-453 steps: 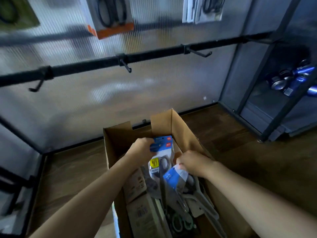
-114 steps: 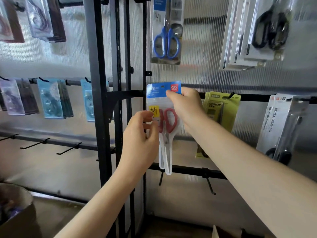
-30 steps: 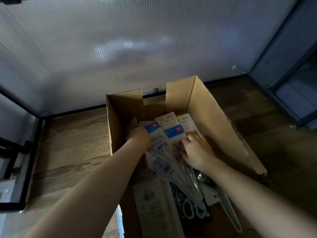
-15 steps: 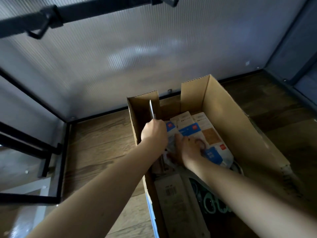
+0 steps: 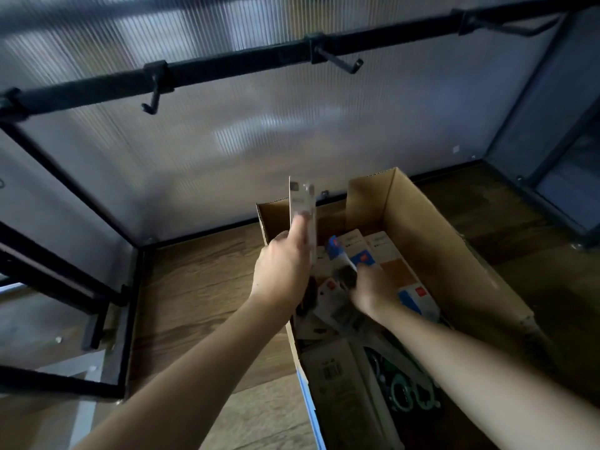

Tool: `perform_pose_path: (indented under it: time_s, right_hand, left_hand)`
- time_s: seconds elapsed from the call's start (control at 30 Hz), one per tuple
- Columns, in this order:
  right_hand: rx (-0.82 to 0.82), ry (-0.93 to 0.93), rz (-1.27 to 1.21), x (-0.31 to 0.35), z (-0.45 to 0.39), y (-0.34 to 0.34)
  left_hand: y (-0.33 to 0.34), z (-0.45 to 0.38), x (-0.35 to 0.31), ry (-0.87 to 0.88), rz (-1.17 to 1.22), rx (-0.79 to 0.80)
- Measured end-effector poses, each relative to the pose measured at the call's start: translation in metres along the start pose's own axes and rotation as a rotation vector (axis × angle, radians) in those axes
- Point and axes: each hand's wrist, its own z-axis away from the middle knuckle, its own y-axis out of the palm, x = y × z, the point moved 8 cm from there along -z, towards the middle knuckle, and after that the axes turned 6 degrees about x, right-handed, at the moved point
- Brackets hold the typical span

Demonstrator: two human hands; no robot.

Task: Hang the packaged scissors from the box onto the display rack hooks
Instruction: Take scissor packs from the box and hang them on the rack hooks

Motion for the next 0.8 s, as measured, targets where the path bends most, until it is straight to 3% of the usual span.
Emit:
perform_pose_path:
  time_s: [0.13, 0.33, 0.6, 0.8]
  right_hand:
    - [-0.101, 0.012, -0.304, 0.007, 0.015, -0.031]
    - [-0.275, -0.229, -0.571, 0.037, 0.041, -0.09]
    - [-0.188, -0.464, -0.583, 0.089, 0.065, -0.143]
    - [-0.191, -0.599, -0.676, 0.131, 0.085, -0.167]
  left_hand:
    - [-0.029, 0.011, -0.015, 0.027, 0.251, -0.202]
    - [-0.06, 0.023, -0.024, 0.094, 0.366, -0.345]
    - [-0.13, 0.052, -0.018, 0.044, 0.507, -0.534]
    - [-0.182, 0.081, -0.002, 0.008, 0.618, -0.773]
